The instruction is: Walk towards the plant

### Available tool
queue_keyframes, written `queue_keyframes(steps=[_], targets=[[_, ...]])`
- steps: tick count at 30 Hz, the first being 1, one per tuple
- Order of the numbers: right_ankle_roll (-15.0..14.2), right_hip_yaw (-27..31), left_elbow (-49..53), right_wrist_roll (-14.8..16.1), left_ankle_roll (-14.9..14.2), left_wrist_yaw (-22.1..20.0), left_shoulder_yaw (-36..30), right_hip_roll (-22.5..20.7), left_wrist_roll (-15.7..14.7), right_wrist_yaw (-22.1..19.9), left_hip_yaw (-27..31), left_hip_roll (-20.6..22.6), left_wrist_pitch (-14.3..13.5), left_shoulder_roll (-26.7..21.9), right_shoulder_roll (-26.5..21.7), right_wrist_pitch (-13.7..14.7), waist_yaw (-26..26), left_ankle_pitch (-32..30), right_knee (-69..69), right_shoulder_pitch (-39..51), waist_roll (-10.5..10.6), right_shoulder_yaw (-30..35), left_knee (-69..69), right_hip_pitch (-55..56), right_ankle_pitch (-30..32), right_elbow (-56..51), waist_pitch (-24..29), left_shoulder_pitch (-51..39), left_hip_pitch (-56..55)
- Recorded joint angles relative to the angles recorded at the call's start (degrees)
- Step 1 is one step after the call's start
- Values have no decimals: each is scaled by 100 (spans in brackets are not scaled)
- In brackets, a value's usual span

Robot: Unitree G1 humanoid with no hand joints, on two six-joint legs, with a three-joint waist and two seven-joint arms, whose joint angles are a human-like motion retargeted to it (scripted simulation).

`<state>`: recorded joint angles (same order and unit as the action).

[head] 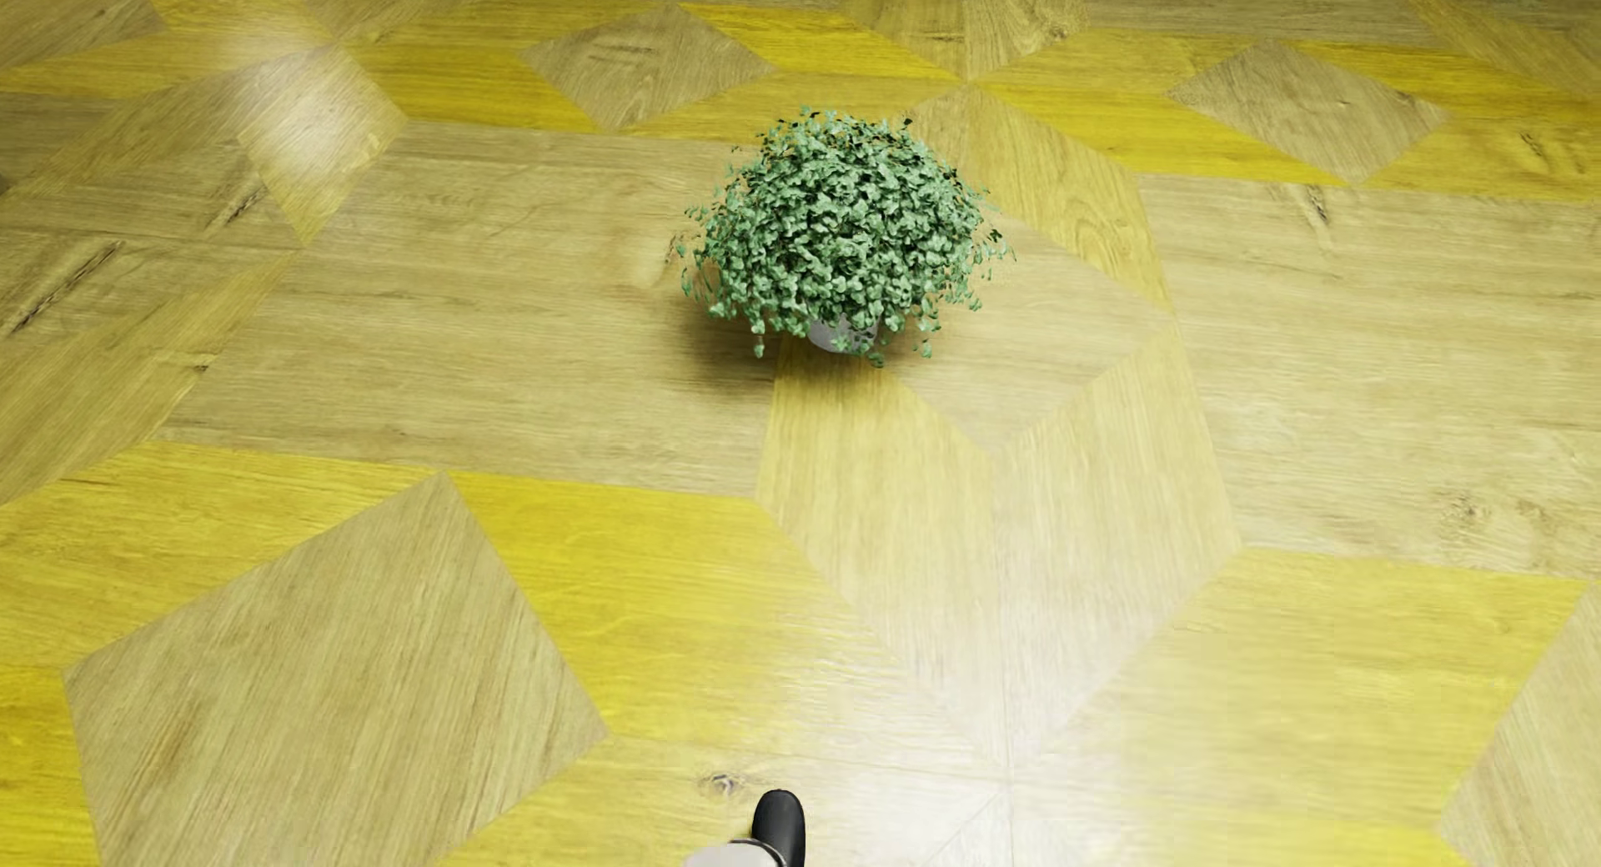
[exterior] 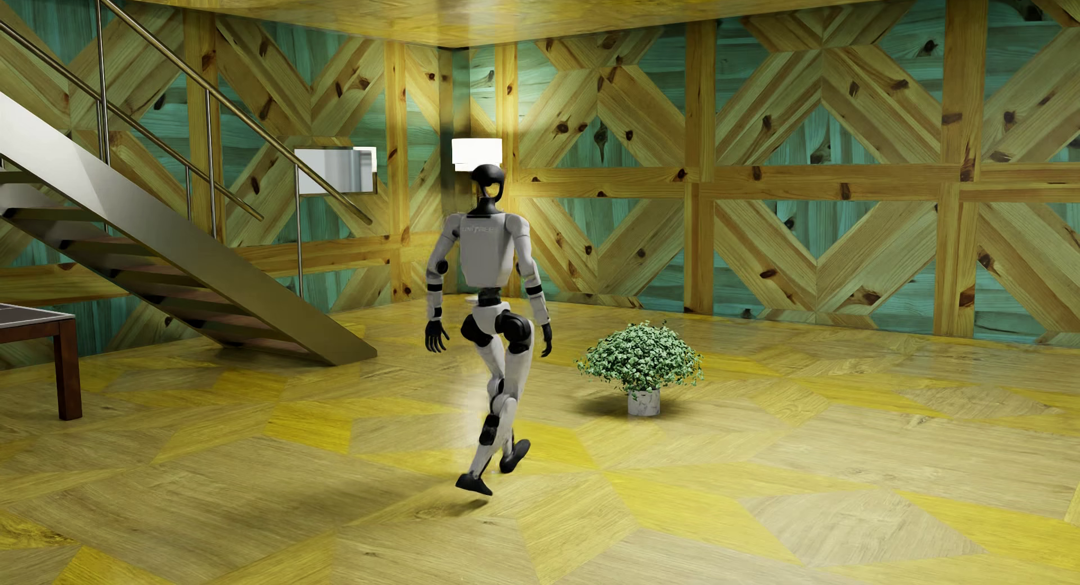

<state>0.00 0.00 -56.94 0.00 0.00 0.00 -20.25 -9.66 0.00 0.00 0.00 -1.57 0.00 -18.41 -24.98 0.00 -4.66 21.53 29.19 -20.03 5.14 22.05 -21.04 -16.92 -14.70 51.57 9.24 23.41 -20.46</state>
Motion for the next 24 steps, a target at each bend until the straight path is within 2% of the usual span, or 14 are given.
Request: queue_keyframes(steps=[1,3,4,5,6,7,9,11,16,18,21,24], targets=[[0,0,-77,0,0,0,68,46,0,0,0,-51,0,18,19,0,-148,-426,92,-32,-11,-70,86,-143,-38,30,-34,52,-144],[0,0,-443,0,0,0,154,223,0,0,0,148,0,98,139,0,-211,-2553,341,0,-239,-154,-405,-197,314,190,-135,17,-548],[0,0,-668,0,0,0,70,347,0,0,0,351,0,120,240,0,-90,-3180,571,26,-424,-170,-701,-177,818,314,-145,-81,-643],[0,0,-780,0,0,0,-77,461,0,0,0,501,0,115,336,0,51,-3301,933,25,-568,-113,-935,-81,1536,434,-152,-194,-630],[0,0,-707,0,0,0,-171,570,0,0,0,564,0,83,410,0,150,-3141,1386,8,-663,31,-1047,147,2214,526,-195,-296,-549],[0,0,-449,0,0,0,-141,679,0,0,0,585,0,23,468,0,189,-2902,1827,-10,-744,182,-1041,479,2453,570,-257,-379,-424],[0,0,326,0,0,0,171,813,0,0,0,664,0,-108,558,0,188,-2544,2354,-22,-843,308,-880,1113,1637,569,-298,-551,-24],[0,0,1043,0,0,0,522,752,0,0,0,714,0,-152,555,0,281,-2352,2231,25,-726,257,-747,1552,904,499,-261,-784,389],[0,0,2076,0,0,0,932,632,0,0,0,669,0,-345,450,0,647,-1758,659,186,-537,-15,-397,2073,200,120,-197,-1169,1259],[0,0,1834,0,0,0,893,632,0,0,0,640,0,-346,423,0,702,-1588,115,185,-498,-62,-320,2135,263,-10,-201,-1231,1469],[0,0,1055,0,0,0,700,673,0,0,0,609,0,-267,480,0,631,-1312,-13,119,-554,-79,-164,2116,1239,-118,-197,-980,1845],[0,0,279,0,0,0,460,698,0,0,0,584,0,-137,597,0,489,-917,-186,-53,-673,-143,11,1801,1110,-66,-278,-398,2216]])
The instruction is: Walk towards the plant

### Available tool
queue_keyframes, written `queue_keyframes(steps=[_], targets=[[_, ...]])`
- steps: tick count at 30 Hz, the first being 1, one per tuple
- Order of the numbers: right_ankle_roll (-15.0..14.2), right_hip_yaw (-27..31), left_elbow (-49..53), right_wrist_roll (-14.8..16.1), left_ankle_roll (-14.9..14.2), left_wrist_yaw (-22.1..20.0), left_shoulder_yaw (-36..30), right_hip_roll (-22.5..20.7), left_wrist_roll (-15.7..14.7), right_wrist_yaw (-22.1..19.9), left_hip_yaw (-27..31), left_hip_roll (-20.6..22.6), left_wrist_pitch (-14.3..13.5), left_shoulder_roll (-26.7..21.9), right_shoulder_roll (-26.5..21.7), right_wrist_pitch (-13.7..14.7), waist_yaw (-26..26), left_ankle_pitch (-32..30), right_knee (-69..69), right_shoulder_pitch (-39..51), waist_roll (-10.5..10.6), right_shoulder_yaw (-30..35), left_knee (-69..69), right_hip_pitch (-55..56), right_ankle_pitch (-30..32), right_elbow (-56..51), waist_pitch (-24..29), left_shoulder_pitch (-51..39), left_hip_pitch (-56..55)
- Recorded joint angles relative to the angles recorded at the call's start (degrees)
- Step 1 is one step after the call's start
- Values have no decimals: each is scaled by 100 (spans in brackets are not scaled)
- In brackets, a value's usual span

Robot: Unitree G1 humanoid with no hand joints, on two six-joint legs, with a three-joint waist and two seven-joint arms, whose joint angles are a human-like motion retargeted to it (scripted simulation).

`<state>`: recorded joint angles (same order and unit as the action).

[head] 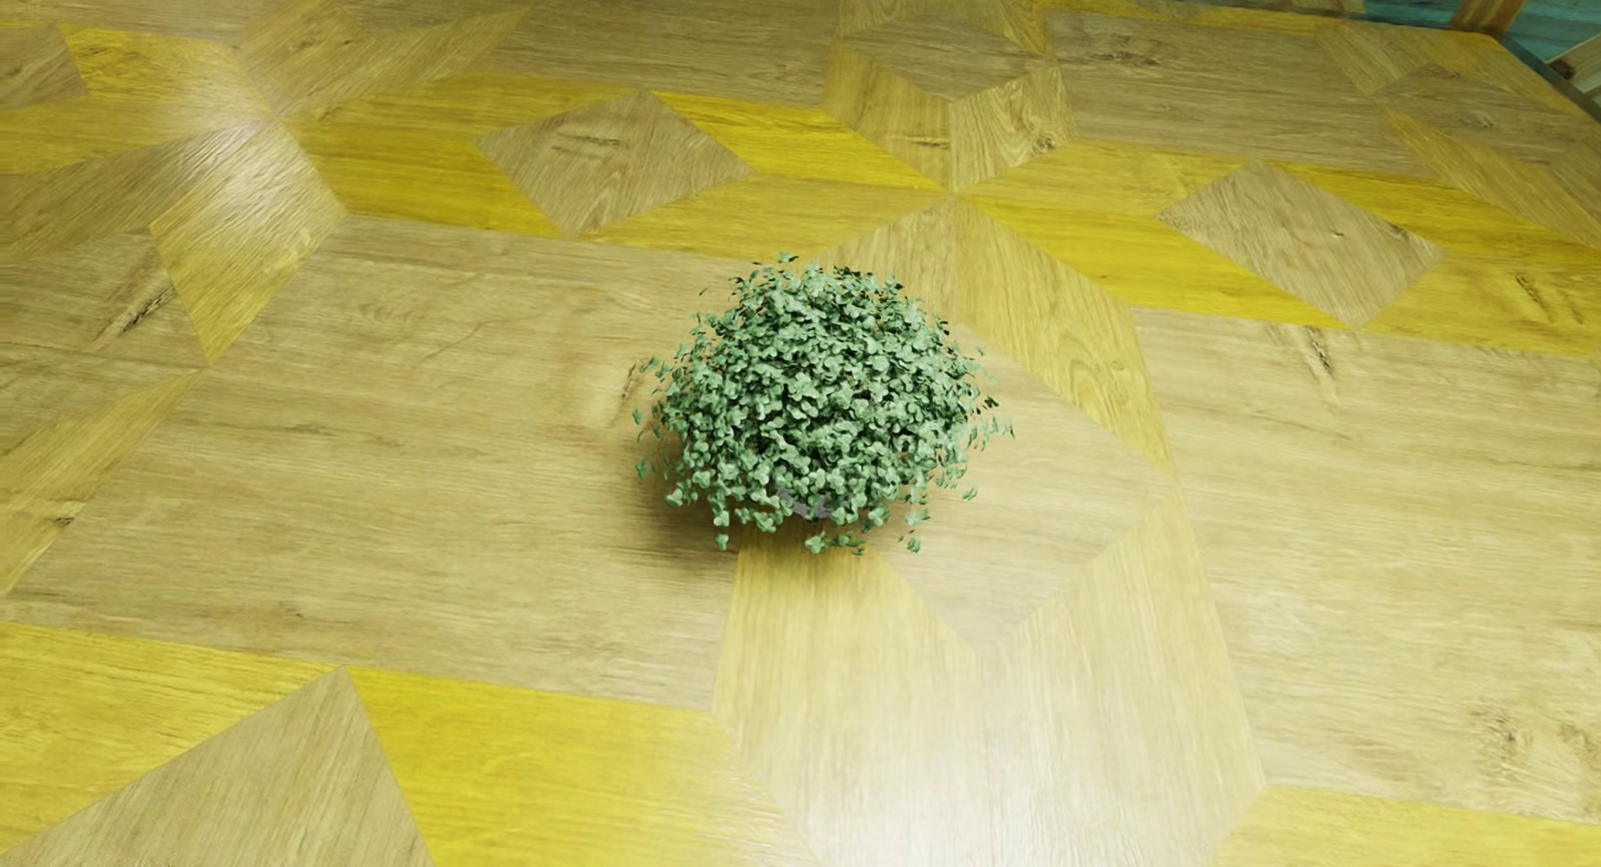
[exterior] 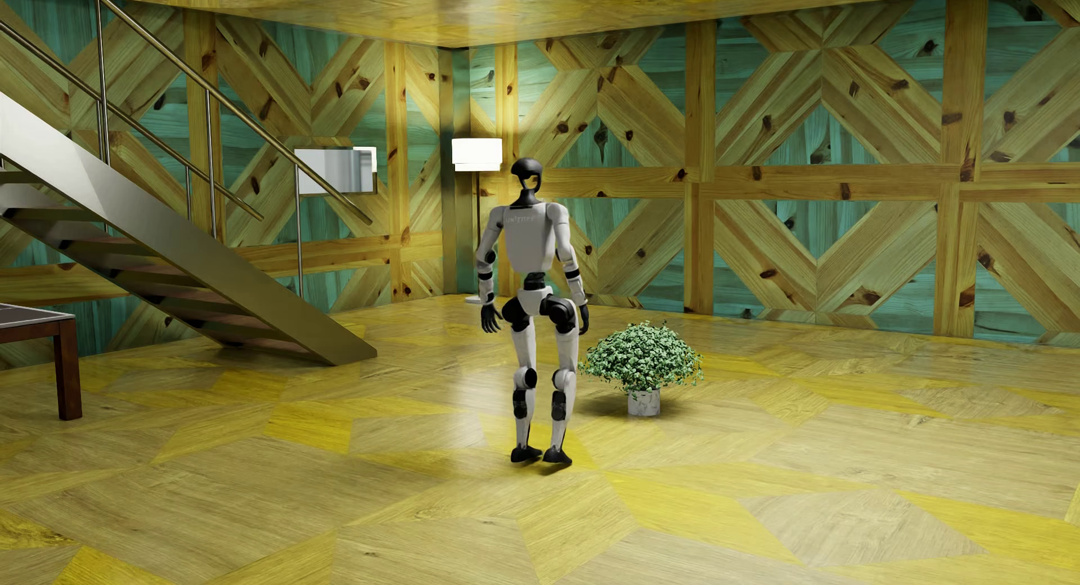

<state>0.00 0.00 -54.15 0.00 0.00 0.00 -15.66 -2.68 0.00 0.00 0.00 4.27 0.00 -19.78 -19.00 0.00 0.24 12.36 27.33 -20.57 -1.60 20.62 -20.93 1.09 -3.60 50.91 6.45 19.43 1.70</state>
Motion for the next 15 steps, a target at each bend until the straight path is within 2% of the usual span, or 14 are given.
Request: queue_keyframes(steps=[3,4,6,10,15], targets=[[0,0,-925,0,0,0,-200,-70,0,0,0,-103,0,206,28,0,-130,116,-267,-77,-31,47,32,-339,-144,121,-133,446,234],[0,0,-1177,0,0,0,-295,-72,0,0,0,-121,0,259,34,0,-158,122,-959,-72,-38,64,148,-421,-683,179,-176,532,245],[0,0,-1409,0,0,0,-515,-68,0,0,0,-141,0,303,44,0,-183,131,-1133,-47,-53,73,179,-478,-960,274,-222,629,174],[0,0,-977,0,0,0,-486,-89,0,0,0,-151,0,229,52,0,-157,150,-1184,-17,-69,74,140,-448,-962,276,-191,587,82],[0,0,-51,0,0,0,-37,-113,0,0,0,-178,0,123,30,0,59,170,-1265,94,-44,183,83,-492,-982,267,-217,9,20]])
